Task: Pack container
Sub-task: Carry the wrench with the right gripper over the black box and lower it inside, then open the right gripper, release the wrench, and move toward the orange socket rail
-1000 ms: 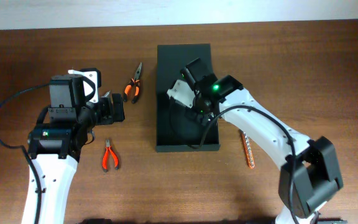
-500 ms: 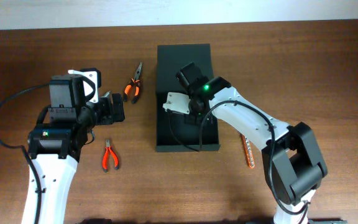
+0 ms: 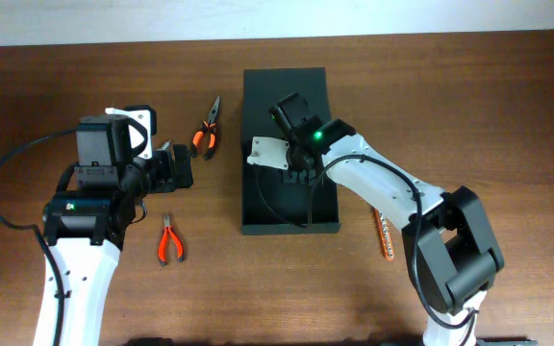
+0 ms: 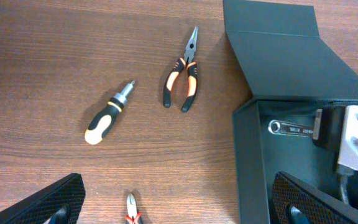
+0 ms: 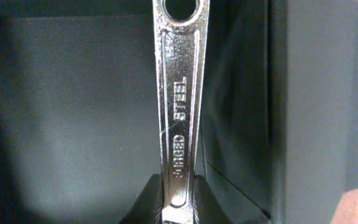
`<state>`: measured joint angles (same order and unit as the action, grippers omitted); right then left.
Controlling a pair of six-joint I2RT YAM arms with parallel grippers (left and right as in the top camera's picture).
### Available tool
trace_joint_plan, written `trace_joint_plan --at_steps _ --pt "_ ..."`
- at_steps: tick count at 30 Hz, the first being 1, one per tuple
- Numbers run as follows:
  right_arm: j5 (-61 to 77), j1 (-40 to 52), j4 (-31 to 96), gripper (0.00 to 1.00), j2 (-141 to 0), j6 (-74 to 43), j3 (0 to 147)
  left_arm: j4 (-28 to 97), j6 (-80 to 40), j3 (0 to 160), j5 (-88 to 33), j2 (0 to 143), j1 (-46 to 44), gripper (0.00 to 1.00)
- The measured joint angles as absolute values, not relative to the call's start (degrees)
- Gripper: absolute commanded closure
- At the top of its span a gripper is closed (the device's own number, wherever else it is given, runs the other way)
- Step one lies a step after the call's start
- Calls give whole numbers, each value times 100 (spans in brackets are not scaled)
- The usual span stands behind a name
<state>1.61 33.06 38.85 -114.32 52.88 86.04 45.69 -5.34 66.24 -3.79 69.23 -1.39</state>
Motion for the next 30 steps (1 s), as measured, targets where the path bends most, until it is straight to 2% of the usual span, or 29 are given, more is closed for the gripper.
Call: trace_joint_plan --at_steps 10,24,26,28,30 --pt "161 3269 3846 89 -12022 5321 8604 4569 -534 6624 -379 6923 -139 1" --pt "158 3218 3647 87 -12062 5321 8604 4569 -534 6624 -379 6923 -139 1" --pt "161 3201 3616 77 -12062 5315 8604 4569 -534 6624 -379 6923 -139 1" --pt "163 3164 3590 59 -12062 5312 8604 4569 -534 6624 -379 6923 -139 1" --pt "156 3118 3586 52 -12062 5325 8608 4569 -534 6624 -379 6923 -139 1"
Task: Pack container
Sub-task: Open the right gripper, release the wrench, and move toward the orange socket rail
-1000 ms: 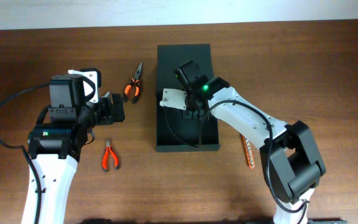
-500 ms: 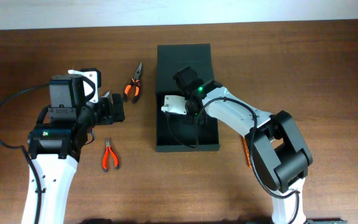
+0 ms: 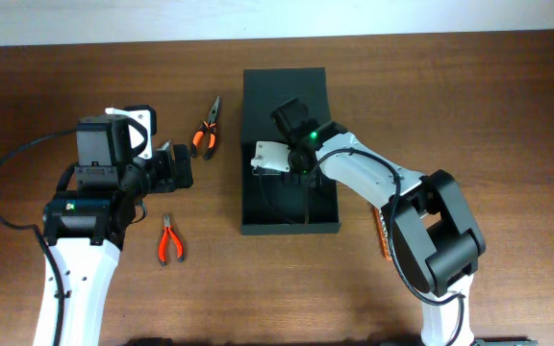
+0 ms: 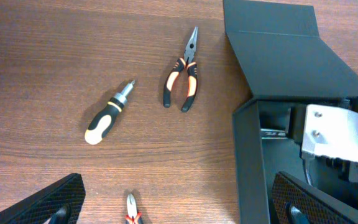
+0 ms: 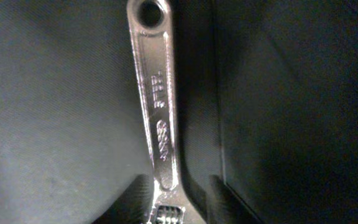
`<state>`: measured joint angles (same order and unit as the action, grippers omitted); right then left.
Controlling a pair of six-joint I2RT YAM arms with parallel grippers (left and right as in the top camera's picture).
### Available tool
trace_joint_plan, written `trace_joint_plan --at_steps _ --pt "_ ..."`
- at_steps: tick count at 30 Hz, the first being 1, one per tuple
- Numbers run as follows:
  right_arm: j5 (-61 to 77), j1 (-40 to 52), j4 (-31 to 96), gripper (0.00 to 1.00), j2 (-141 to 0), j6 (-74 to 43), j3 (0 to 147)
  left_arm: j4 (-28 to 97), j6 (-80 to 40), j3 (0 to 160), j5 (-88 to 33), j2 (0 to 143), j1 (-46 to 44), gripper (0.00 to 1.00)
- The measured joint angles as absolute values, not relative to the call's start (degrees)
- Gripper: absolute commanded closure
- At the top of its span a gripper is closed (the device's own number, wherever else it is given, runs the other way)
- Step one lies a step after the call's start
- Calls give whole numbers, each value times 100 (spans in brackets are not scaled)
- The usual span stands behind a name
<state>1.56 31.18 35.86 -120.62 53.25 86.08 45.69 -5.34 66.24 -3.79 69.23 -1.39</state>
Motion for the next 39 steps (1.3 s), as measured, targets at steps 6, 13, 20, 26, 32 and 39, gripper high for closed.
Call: trace_joint_plan --at_steps 6,13,20,26,32,39 --pt "75 3050 3618 50 -12062 5376 8608 4569 -534 6624 -379 6923 -139 1" --pt "-128 3050 3872 46 -12003 4727 8635 4571 -534 6624 -379 6923 -139 1" --pt "-169 3050 4777 44 -11253 3269 9161 4571 -534 6624 -379 6923 -139 1" --pt "-370 2991 5463 45 -10267 1911 9843 4571 -534 6624 -379 6923 -139 1" --pt "-731 2445 6278 44 -9778 526 9922 4571 -534 6624 -379 6923 -139 1" --pt "-810 1352 6958 42 -9778 -460 9786 4571 -534 6624 -362 6923 -139 1"
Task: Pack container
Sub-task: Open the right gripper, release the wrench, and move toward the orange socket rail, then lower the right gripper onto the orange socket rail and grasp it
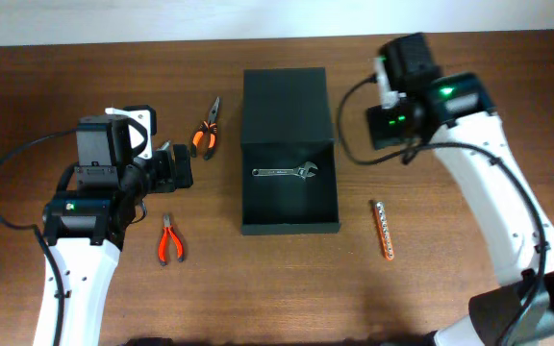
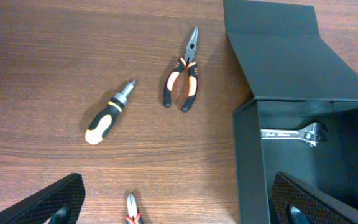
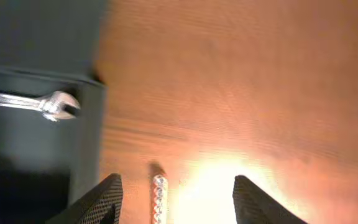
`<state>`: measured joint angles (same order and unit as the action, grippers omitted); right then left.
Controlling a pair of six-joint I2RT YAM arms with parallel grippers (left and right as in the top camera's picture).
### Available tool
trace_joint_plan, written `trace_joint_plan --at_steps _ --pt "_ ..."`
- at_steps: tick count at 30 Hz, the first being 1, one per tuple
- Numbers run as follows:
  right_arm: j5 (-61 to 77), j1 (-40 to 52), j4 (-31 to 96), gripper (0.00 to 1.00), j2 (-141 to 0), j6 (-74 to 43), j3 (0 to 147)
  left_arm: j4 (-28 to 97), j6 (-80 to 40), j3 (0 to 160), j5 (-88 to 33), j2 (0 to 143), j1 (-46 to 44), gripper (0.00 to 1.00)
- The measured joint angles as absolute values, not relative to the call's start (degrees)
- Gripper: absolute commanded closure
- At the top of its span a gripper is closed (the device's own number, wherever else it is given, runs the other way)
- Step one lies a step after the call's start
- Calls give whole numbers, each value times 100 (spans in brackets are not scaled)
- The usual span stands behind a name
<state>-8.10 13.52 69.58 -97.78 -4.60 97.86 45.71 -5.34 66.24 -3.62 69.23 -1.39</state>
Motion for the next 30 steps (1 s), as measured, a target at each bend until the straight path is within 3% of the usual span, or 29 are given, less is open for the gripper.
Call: trace_joint_plan --at_steps 8,17,30 --pt "-523 757 7015 42 -9778 -709 8814 4571 -534 6624 -360 6923 -139 1" --pt "-126 862 6390 43 -9778 -755 7214 4576 -534 6624 -360 6923 -139 1" --pt "434 867 5669 47 -9778 -701 6254 4582 -534 6624 -360 6923 -139 1"
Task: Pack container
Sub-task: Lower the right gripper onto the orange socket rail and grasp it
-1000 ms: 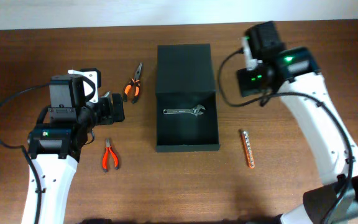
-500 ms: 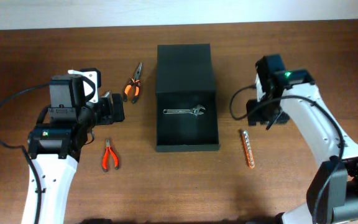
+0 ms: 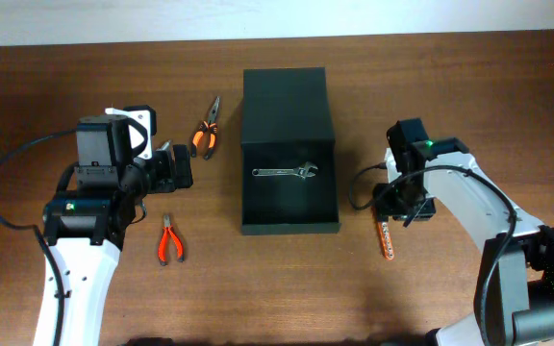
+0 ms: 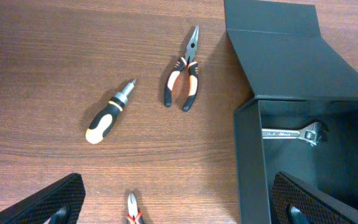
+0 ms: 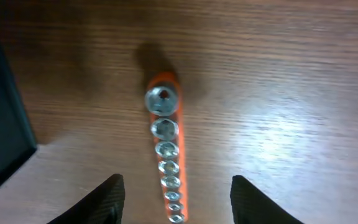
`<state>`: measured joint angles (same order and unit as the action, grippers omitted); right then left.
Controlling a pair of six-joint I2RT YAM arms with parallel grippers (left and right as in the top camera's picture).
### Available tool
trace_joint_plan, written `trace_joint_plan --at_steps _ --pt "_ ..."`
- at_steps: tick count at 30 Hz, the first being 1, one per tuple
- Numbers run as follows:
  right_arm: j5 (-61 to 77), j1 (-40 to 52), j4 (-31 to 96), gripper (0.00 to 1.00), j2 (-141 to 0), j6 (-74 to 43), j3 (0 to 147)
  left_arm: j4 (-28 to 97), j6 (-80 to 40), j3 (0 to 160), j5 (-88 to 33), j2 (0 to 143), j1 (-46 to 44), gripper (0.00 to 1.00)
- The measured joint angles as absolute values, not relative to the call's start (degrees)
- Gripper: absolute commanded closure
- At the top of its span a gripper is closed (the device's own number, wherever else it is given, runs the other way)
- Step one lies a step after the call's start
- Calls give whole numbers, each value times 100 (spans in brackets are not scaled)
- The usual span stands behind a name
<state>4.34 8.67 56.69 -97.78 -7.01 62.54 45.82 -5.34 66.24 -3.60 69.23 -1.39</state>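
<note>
The black box (image 3: 289, 229) stands open mid-table with a silver adjustable wrench (image 3: 287, 172) lying inside, also seen as the wrench (image 4: 292, 132) in the left wrist view. An orange rail of sockets (image 5: 166, 152) lies on the wood right of the box, its lower end showing in the overhead as the rail (image 3: 387, 247). My right gripper (image 5: 174, 199) hangs open above the rail, one finger on each side, touching nothing. My left gripper (image 4: 178, 205) is open and empty left of the box, over the table.
Left of the box lie orange-handled needle-nose pliers (image 4: 184, 73), a black and yellow stubby screwdriver (image 4: 108, 112) and small red cutters (image 3: 168, 240). The box lid (image 3: 285, 101) lies flat behind the box. The box's wall (image 5: 2, 124) stands close at the right gripper's left.
My right gripper has moved from high up at the box's far right corner down to just above the socket rail, still open. The left arm has not moved.
My right gripper was shut on the wrench down inside the box. Then its fingers stood apart around the wrench on the box floor. A moment ago it was away to the far right with the wrench left in the box, and now it is over the socket rail.
</note>
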Motion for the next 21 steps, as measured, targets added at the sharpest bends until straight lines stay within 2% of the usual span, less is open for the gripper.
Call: trace_joint_plan --at_steps 21 --pt "617 926 4554 48 -9778 -668 5518 4584 -534 6624 -360 6923 -139 1"
